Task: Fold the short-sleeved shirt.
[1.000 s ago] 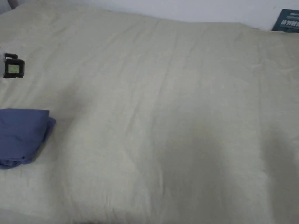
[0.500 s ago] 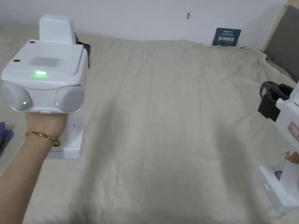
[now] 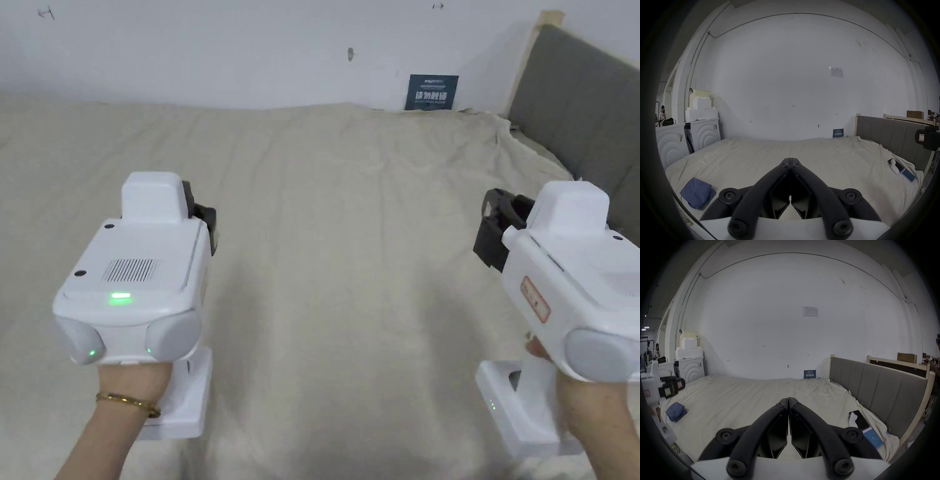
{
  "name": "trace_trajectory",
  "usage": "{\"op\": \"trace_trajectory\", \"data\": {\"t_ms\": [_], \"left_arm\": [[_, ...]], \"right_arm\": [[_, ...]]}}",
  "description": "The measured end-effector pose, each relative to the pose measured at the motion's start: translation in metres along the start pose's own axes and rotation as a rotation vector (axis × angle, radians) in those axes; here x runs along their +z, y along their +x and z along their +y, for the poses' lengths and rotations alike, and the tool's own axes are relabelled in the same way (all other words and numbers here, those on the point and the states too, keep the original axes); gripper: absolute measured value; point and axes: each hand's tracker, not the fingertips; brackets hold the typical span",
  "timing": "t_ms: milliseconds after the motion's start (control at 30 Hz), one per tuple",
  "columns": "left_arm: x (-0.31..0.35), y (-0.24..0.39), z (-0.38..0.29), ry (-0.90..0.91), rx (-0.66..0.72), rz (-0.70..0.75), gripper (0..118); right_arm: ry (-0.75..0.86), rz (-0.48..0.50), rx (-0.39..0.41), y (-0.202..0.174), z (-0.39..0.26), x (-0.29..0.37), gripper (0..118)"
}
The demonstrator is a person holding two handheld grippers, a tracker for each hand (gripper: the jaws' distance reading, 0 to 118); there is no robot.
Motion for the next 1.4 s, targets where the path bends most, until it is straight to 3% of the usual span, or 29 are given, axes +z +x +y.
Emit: {"op": "trace_trajectory", "data": {"t_ms": [567,1400], "left_arm": [[0.018,0.005,-0.037,-0.073,0.001,-0.039,0],[0.024,0.004,-0.042,-0.081,-0.01,-0.035,0]], "right_arm": [[-0.097,-0.014,0.006,-0.017,-0.04,0.011,0],[-0.114,0.025,0.032,-0.025,-0.044,0.013,0]]}}
